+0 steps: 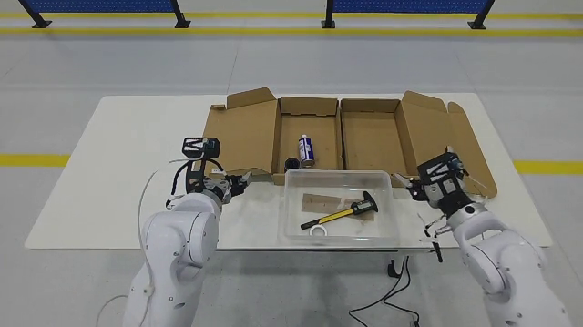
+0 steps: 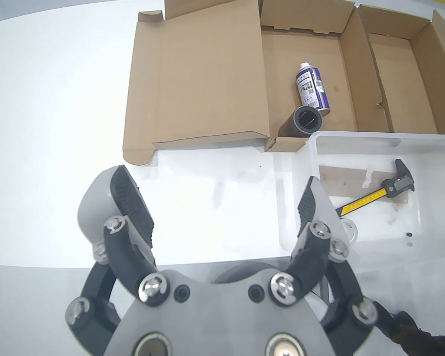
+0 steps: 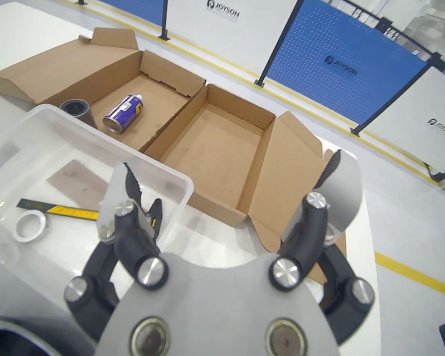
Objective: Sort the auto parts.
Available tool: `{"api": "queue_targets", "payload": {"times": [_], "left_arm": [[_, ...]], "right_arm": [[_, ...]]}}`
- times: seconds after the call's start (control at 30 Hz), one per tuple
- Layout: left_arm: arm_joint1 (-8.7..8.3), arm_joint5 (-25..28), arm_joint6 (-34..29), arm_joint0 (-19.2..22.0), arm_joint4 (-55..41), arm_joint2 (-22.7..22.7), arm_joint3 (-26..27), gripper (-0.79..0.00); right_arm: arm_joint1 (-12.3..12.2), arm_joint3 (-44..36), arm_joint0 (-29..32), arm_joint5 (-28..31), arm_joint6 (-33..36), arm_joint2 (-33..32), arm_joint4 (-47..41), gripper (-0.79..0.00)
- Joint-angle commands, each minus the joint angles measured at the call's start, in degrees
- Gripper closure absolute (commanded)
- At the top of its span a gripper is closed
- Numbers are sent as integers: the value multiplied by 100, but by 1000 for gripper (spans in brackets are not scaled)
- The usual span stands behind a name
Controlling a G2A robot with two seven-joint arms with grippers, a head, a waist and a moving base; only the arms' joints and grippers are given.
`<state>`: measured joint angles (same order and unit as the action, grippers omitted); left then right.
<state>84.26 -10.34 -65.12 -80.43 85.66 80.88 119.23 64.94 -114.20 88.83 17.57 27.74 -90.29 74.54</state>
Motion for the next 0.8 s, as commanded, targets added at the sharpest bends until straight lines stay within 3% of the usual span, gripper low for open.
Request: {"api": "queue_targets", "payload": {"times": [0.0,0.17,0.43,0.57,0.77], "left_arm": [[0,0,0,0,0,0,0,-785],[0,0,0,0,0,0,0,-785],[0,0,0,0,0,0,0,-785],[0,0,0,0,0,0,0,-785],[0,0,0,0,0,0,0,-785]], "right_arm": [[1,16,-340,222,1085,84,-801,-785],[-8,272,-1140,418,2573,378,-1939,-785],[-44,753,-1997,805,4230,1042,-2596,-785],[-74,927,-2228,1160,4738,1399,-2942,-785],[-241,1304,-2638,1221,4677,1959,-3048,-785]]}}
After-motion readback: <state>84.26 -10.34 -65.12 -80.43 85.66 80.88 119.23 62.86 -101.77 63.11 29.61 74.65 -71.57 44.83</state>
